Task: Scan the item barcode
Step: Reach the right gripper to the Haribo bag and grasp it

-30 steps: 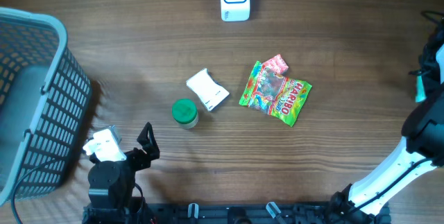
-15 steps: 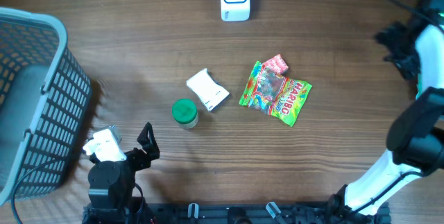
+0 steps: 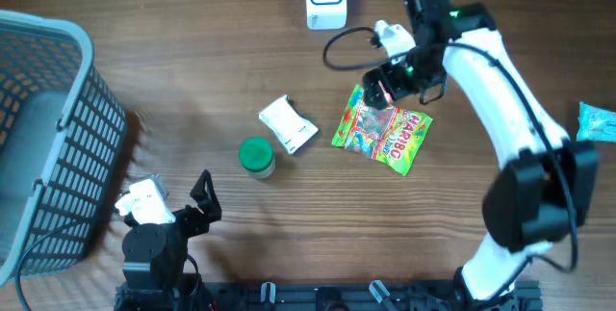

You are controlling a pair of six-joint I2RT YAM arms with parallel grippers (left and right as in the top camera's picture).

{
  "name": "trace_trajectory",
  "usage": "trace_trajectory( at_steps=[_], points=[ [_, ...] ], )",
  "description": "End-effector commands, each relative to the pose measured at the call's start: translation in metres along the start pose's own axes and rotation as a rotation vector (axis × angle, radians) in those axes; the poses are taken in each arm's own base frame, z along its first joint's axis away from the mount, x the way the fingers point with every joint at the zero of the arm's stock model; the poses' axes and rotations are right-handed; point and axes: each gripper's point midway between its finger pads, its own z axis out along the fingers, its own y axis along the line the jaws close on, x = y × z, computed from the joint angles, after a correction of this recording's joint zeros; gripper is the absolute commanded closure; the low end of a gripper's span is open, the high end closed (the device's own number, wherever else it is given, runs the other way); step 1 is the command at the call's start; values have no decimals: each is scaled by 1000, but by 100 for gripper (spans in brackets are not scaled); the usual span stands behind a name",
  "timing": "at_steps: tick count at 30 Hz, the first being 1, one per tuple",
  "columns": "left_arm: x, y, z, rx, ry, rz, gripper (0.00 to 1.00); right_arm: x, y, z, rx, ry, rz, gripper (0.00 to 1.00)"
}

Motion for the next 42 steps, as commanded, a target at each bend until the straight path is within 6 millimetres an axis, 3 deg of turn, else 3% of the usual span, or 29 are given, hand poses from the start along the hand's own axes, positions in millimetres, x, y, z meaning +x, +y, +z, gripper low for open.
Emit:
trace_trajectory(
  at_steps=[1, 7, 10, 12, 17, 19, 24, 32, 35, 38, 42],
  points=[
    [1, -2, 0, 15, 0, -5, 0, 3, 36, -71, 45, -149, -119, 0],
    [1, -2, 0, 15, 0, -5, 0, 37, 73, -173, 100, -395, -198, 1],
    [1, -2, 0, 15, 0, -5, 0, 44, 77, -179, 119, -428, -289, 0],
    [1, -2, 0, 15, 0, -5, 0, 43, 73, -164, 117, -412, -292, 0],
    [1, -2, 0, 15, 0, -5, 0, 29, 45, -59, 88, -323, -249, 0],
    [1, -2, 0, 15, 0, -5, 0, 21, 26, -33, 139, -279, -223, 0],
    [1, -2, 0, 15, 0, -5, 0, 6, -7, 1, 259, -221, -235, 0],
    [1, -2, 0, 15, 0, -5, 0, 22, -14, 44, 229, -81, -258, 0],
    [1, -2, 0, 15, 0, -5, 0, 29, -7, 64, 213, -18, -280, 0],
    [1, -2, 0, 15, 0, -5, 0, 31, -5, 72, 289, 31, -326, 0],
    [1, -2, 0, 15, 0, -5, 0, 39, -18, 82, 403, 107, -351, 0]
  ],
)
